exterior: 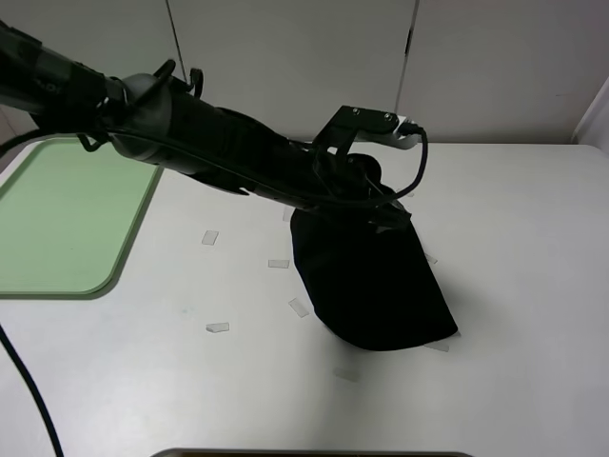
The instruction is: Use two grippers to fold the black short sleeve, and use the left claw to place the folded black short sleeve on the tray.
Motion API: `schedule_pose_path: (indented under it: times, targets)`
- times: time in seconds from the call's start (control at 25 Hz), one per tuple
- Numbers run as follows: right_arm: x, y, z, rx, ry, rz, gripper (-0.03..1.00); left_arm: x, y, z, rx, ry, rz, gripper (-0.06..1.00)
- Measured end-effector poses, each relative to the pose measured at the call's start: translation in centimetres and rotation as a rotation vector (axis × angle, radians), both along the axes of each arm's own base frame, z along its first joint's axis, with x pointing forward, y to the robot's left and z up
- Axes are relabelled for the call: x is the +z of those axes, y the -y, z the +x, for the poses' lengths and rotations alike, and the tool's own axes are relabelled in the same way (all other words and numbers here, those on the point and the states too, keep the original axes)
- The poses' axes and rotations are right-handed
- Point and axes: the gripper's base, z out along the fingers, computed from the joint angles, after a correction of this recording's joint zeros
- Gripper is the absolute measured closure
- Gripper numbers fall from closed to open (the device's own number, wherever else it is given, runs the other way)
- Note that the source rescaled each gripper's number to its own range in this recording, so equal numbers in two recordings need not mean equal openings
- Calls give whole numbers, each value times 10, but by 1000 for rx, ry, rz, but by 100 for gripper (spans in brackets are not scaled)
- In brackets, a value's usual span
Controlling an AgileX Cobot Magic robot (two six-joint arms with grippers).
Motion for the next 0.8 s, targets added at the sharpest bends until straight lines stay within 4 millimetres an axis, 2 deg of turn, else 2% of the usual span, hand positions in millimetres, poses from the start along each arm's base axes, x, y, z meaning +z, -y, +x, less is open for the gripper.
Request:
schedule_pose_path:
  times: [0.12, 0.28, 0.48, 0.72, 0.8]
  targets:
    - [0, 0, 0, 0, 0, 0, -3, 9, 6, 6, -39, 74, -2, 49]
    - [0, 0, 0, 0, 0, 0, -3, 7, 13, 12, -64, 104, -7, 49]
    - [0, 0, 0, 0, 0, 0, -3, -10, 33, 25, -128, 94, -53, 49]
    - [0, 0, 0, 0, 0, 0, -3, -20, 49, 37, -151, 104, -87, 49]
    - [0, 0, 0, 0, 0, 0, -3, -30, 53, 41, -155, 96, -85, 49]
